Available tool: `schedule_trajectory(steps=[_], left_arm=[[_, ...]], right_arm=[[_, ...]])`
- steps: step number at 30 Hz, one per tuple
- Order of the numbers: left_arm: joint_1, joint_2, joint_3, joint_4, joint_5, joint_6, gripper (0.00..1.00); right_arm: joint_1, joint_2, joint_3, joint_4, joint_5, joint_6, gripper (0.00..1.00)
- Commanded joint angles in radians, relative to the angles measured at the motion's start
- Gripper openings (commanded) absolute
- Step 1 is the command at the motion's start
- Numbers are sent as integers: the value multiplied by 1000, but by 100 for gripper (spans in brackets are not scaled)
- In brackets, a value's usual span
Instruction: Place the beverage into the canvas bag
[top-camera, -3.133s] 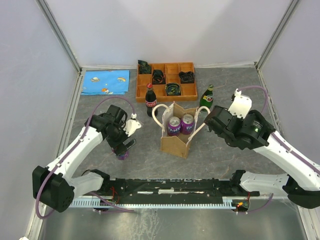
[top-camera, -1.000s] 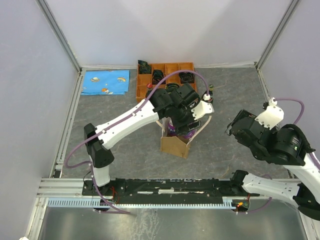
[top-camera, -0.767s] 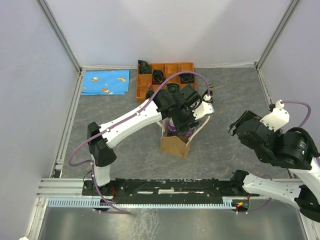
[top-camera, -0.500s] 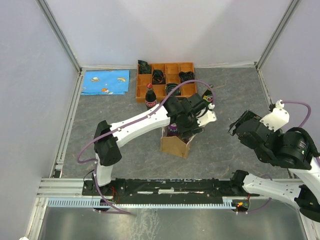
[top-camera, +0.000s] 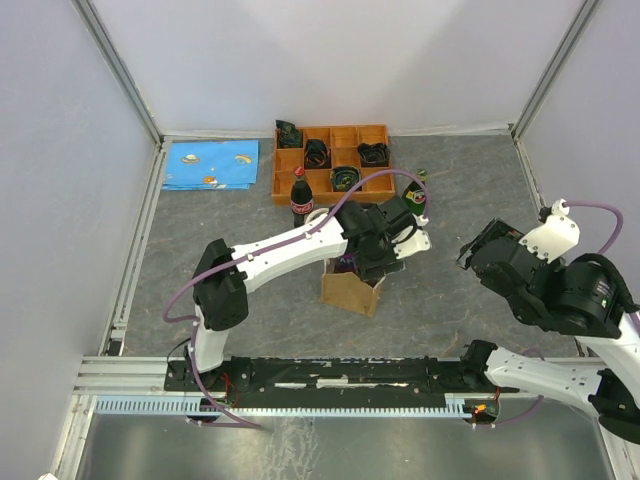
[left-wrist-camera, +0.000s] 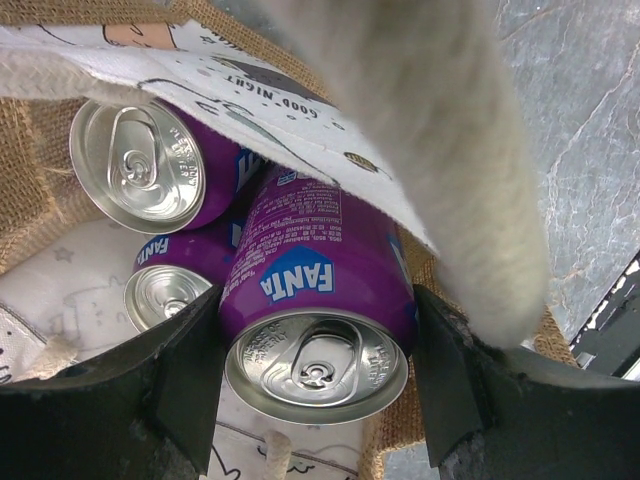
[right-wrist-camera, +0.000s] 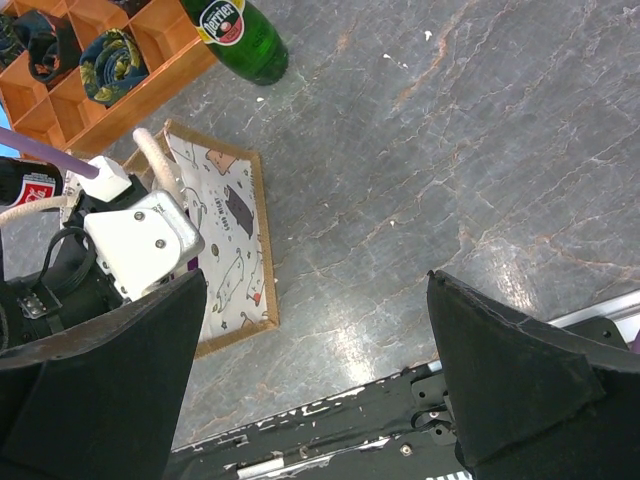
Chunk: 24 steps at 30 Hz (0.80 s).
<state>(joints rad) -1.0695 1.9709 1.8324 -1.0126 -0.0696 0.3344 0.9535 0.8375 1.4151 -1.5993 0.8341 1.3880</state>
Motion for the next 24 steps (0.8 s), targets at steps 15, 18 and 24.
schedule_trajectory(steps=[15,18,24], left_arm=[[3,-4,-85,257,-124,42,3],[2,-2,-92,279,-131,31,6],[3,3,-95,288,-113,18,40]], right_arm=[[-1,18,37,-150,42,16,99],[0,21,38,-148,40,16,99],[-2,33,41,-139,37,10,99]])
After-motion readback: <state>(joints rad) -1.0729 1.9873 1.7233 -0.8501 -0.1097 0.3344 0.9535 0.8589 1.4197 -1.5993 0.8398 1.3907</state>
